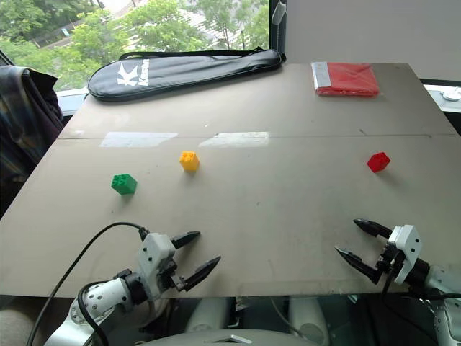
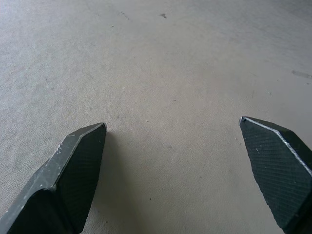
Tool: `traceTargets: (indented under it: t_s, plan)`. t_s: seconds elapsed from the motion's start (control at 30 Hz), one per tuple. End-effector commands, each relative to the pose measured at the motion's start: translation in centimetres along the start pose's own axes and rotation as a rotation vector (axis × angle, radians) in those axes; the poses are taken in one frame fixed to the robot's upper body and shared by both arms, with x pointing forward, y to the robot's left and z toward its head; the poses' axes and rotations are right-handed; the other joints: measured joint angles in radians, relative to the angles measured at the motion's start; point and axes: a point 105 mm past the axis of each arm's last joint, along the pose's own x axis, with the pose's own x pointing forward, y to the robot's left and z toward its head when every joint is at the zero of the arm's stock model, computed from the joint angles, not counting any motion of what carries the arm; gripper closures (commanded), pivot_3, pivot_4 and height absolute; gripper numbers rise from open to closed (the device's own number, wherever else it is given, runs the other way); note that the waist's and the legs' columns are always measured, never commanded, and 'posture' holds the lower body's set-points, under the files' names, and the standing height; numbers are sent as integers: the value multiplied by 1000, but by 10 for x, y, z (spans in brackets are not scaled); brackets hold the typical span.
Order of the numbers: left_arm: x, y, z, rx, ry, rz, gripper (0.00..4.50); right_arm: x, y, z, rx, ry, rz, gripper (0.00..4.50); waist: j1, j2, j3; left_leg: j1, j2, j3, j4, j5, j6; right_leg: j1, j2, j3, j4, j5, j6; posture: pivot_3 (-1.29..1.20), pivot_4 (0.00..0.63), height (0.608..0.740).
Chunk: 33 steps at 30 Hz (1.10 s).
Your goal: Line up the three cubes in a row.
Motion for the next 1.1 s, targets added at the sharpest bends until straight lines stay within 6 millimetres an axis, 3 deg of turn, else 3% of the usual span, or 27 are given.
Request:
traceTargets:
  t_s: [0.03, 0.37, 0.87, 1.1]
  plan:
    - [1, -2, -6, -29, 6, -5, 45, -1, -5, 12, -36, -33, -19, 0, 0, 0, 0, 0, 0, 0, 0, 0, 0, 0, 0, 0, 0, 0, 0, 0, 150, 708]
    - [1, -7, -8, -44, -24, -1, 45, 2, -6, 15, -40, -30, -23, 0, 1, 0, 0, 0, 0, 0, 0, 0, 0, 0, 0, 0, 0, 0, 0, 0, 150, 708]
    - [8, -2, 7, -33, -42, -7, 45, -2, -15, 19, -23, -51, -85, 0, 5, 0, 0, 0, 0, 0, 0, 0, 0, 0, 0, 0, 0, 0, 0, 0, 150, 708]
    - [16, -3, 36, 27, -96, -104, 45, -6, -81, 43, -97, -7, -473, 0, 2, -3, 2, 0, -1, 1, 0, 0, 0, 0, 0, 1, 1, 0, 0, 0, 150, 708]
